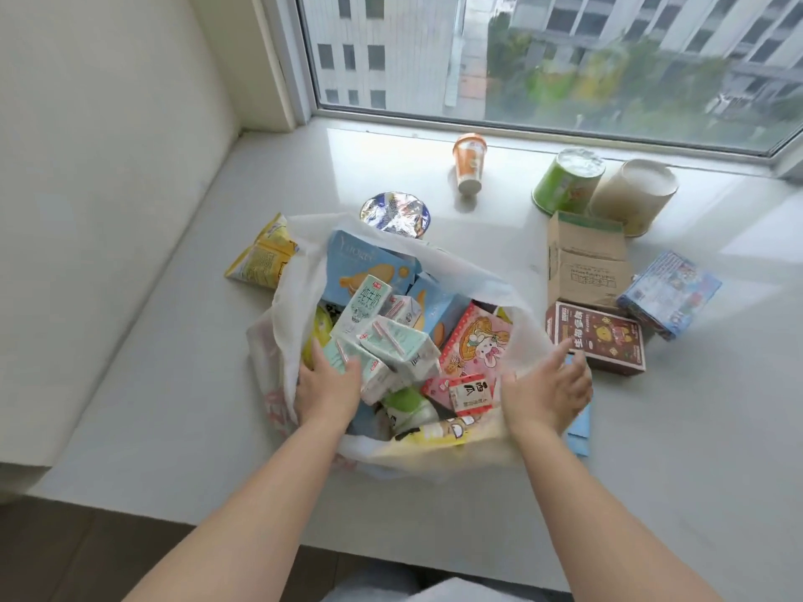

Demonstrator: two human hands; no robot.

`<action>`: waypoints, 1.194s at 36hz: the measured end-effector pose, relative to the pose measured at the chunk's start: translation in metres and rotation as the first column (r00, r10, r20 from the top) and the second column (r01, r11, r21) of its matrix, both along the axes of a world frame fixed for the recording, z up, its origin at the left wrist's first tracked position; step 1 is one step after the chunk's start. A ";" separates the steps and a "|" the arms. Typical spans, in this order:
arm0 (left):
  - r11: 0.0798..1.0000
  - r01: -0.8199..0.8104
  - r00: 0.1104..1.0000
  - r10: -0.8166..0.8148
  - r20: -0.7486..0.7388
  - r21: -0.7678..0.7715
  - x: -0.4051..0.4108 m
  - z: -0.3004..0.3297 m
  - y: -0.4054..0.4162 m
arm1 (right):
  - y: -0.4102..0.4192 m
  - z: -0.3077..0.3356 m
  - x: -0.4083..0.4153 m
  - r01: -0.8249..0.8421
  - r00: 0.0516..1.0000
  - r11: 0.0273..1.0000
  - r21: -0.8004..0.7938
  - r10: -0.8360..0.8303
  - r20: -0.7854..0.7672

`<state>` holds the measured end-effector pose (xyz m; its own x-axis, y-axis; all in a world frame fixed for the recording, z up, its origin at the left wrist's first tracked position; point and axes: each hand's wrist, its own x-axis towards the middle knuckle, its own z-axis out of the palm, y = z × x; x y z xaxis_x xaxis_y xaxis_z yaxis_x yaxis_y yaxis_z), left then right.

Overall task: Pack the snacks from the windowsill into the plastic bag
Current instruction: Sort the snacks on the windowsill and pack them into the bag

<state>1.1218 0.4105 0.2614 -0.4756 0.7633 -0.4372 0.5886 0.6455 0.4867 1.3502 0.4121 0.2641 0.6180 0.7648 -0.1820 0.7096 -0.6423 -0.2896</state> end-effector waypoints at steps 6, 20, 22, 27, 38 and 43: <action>0.994 0.096 0.995 -0.097 -0.019 -0.047 -0.001 -0.007 -0.020 | -0.001 -0.008 0.021 0.203 0.900 0.978 -0.055 -0.208 -0.382; 0.839 0.531 0.844 -0.536 0.006 0.122 0.021 0.009 -0.001 | 0.029 0.120 0.051 0.328 0.876 0.737 0.592 -0.002 -0.483; 0.796 0.605 0.795 -0.606 -0.028 -0.016 0.023 0.011 -0.002 | 0.022 0.100 0.059 0.314 0.888 0.813 0.490 -0.069 -0.455; 0.767 0.639 0.764 -0.641 -0.067 -0.057 0.023 0.012 0.001 | 0.003 0.076 0.070 0.214 0.939 0.926 0.310 -0.107 -0.326; 0.750 0.653 0.757 -0.640 -0.134 0.103 0.051 0.034 0.047 | 0.016 0.075 0.051 -0.103 0.993 0.966 0.236 0.113 -0.028; 0.771 0.600 0.800 -0.581 -0.151 0.212 0.047 0.055 0.075 | 0.053 0.093 0.037 -0.294 0.954 0.928 0.230 0.271 0.124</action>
<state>1.1687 0.4859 0.3164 0.0811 0.9787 -0.1886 0.8549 0.0290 0.5180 1.3870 0.4653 0.3569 0.3750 0.9238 0.0768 0.8811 -0.3294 -0.3392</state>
